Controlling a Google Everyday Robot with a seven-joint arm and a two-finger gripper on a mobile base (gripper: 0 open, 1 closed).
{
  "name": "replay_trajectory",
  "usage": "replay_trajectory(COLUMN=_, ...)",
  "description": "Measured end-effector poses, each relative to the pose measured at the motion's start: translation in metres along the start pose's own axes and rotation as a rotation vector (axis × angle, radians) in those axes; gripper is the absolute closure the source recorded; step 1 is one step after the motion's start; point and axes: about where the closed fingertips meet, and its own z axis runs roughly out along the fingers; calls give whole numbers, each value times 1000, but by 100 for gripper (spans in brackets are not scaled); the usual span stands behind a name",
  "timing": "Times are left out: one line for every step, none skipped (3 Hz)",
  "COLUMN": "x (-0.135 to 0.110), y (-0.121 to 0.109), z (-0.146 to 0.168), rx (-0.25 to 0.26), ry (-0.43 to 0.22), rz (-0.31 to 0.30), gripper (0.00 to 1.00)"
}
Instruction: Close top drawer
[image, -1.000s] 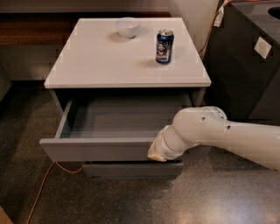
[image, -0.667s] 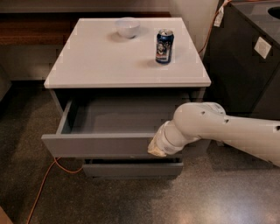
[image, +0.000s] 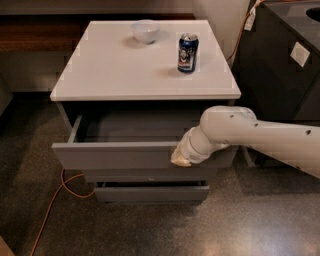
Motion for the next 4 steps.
replay_trajectory(x=-1, y=-14, z=3, rx=13, ry=-1, rz=0, gripper=100)
replay_trajectory(x=-3, y=-31, z=6, rx=30, ry=-6, rz=6, gripper=100)
replay_trajectory(x=-6, y=-45, z=10, rx=49, ry=-9, rz=10, gripper=100)
replay_trajectory(x=-9, y=-59, z=13, rx=68, ry=-11, rz=13, gripper=100)
